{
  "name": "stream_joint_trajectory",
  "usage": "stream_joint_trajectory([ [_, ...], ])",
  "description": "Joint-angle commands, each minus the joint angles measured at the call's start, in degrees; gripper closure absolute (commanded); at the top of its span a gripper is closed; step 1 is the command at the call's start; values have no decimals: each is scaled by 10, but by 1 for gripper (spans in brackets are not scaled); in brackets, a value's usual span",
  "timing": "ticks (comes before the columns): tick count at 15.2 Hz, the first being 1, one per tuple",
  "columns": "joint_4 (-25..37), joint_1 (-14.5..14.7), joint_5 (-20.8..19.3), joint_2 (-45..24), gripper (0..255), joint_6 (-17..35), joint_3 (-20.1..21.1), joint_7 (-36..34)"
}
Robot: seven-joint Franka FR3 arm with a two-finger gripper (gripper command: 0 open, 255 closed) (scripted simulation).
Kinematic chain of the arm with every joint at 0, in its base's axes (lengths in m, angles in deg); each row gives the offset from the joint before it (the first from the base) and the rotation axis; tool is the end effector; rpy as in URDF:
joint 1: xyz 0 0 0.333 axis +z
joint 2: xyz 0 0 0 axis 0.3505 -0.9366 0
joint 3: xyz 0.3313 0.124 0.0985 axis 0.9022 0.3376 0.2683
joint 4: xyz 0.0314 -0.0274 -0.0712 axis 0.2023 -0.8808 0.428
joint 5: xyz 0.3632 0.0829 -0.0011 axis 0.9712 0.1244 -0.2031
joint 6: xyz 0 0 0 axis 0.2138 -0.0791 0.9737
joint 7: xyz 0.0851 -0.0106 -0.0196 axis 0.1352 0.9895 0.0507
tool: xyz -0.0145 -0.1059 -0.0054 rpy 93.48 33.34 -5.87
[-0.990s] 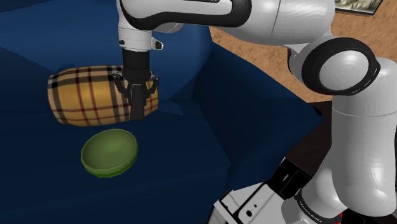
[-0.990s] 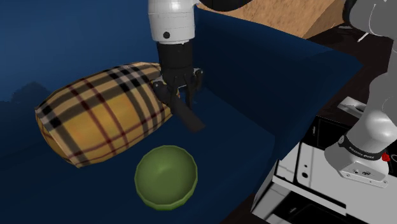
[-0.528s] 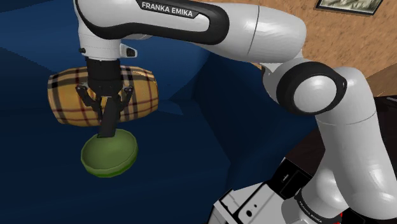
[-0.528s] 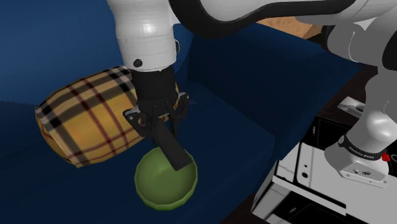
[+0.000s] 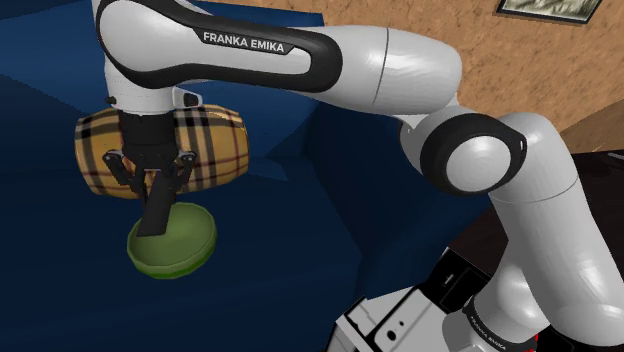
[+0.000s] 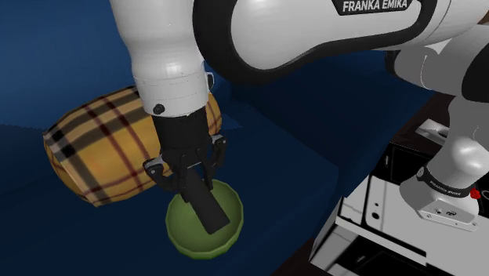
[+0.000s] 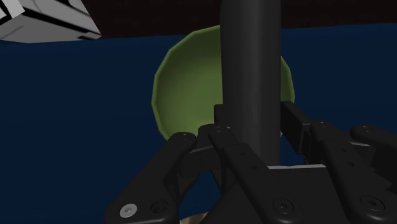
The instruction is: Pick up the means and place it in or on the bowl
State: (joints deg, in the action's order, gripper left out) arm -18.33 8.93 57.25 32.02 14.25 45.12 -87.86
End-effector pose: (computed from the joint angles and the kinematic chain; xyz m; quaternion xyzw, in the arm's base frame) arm 0.5784 0.4864 0.5316 -0.9732 0.2059 0.0810 0.0629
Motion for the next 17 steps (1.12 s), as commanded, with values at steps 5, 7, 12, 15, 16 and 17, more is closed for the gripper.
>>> stream_joint_trajectory([
  [5,-86,-13,5,23,255,62,1,7],
  [7,-86,-13,5,23,255,62,1,7],
  [12,-86,-13,5,23,255,62,1,7],
  [15,-86,-13,5,23,0,62,1,7],
  [16,-86,-13,5,23,0,62,1,7],
  [17,-86,-13,5,23,0,62,1,7],
])
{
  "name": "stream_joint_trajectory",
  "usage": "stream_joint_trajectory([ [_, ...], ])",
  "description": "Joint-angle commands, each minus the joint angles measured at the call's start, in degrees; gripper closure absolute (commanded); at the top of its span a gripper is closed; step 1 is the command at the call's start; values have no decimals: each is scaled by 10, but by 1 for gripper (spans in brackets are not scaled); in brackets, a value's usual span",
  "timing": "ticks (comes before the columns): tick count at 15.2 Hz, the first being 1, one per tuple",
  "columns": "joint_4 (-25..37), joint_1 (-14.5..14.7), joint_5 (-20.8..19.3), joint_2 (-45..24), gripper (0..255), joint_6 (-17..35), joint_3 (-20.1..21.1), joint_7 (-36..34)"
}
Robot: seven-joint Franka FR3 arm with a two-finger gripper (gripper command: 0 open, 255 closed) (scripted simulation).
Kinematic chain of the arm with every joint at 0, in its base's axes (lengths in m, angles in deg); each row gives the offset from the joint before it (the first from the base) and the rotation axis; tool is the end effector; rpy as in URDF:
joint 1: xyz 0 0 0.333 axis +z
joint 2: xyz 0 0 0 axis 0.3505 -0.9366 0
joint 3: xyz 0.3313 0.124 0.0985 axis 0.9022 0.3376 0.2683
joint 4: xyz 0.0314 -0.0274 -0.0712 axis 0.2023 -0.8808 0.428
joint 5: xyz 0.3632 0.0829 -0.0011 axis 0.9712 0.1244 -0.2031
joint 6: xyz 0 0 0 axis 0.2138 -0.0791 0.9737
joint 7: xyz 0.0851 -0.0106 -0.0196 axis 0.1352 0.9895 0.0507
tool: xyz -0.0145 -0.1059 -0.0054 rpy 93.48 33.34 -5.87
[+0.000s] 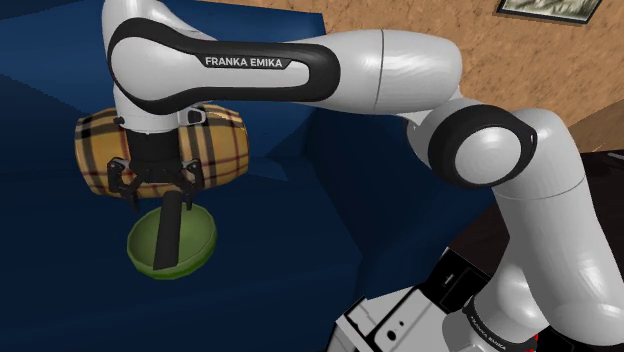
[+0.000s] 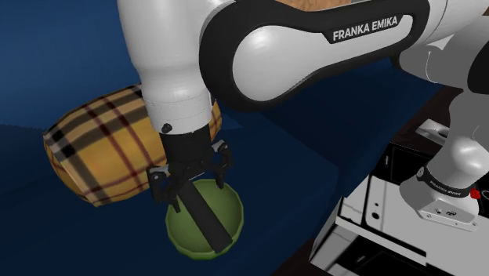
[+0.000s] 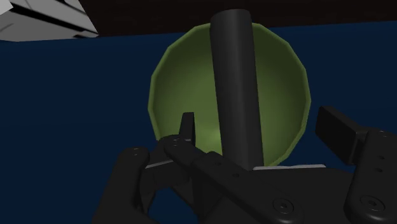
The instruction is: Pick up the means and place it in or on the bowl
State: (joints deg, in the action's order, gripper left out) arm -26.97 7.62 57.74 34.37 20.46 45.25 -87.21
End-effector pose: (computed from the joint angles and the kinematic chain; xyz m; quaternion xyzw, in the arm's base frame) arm 0.5769 0.4838 0.5047 -0.9732 0.2061 0.0806 0.0633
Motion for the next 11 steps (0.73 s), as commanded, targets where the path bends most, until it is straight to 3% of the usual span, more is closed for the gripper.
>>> stream_joint_trajectory([
  [1,0,0,0,0,0,0,0,0],
  [5,146,15,-8,-41,0,-104,-3,-2],
  [11,147,15,-8,-42,0,-104,-4,-2],
])
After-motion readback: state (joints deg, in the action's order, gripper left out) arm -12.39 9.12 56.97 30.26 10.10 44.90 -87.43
